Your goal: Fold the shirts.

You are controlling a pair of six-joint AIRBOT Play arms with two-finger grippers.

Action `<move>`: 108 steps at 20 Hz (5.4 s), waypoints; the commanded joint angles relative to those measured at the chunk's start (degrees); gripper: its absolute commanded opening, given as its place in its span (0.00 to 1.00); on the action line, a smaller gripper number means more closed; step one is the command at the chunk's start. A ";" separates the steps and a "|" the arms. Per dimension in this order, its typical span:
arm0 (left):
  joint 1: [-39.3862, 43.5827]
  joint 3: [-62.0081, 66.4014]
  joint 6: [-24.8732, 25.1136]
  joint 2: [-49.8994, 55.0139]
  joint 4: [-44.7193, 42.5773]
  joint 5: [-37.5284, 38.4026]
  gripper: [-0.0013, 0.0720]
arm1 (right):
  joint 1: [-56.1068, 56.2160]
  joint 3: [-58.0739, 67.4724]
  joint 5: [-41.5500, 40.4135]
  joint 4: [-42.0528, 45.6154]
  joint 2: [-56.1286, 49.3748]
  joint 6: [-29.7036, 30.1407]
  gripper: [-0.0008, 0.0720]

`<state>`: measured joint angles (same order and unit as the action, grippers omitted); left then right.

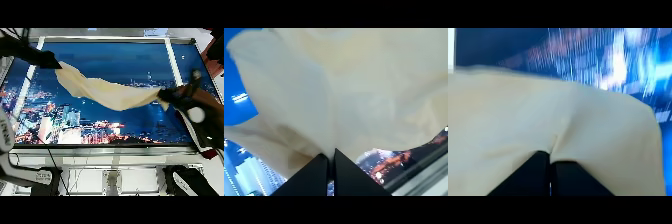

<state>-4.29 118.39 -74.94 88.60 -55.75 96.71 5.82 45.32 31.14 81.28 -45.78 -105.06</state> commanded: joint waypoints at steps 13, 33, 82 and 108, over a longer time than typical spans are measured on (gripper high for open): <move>1.86 -37.48 -1.09 -38.32 6.27 1.09 0.04 | -1.92 20.72 7.45 5.42 1.51 7.34 0.05; 1.86 -86.16 5.97 -30.38 11.43 -37.44 0.04 | -12.46 18.08 28.48 -0.09 -23.17 16.35 0.49; 1.79 -63.84 9.44 -37.53 8.59 -33.77 0.04 | -23.71 0.26 12.74 -66.14 -12.20 54.42 0.04; 2.60 -31.23 -6.05 -8.66 -8.55 -37.16 0.03 | -20.48 18.95 18.01 -48.72 -18.14 46.40 0.04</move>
<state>-2.15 87.07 -81.21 69.30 -69.06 63.96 -23.51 65.36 58.43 28.88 -52.90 -59.64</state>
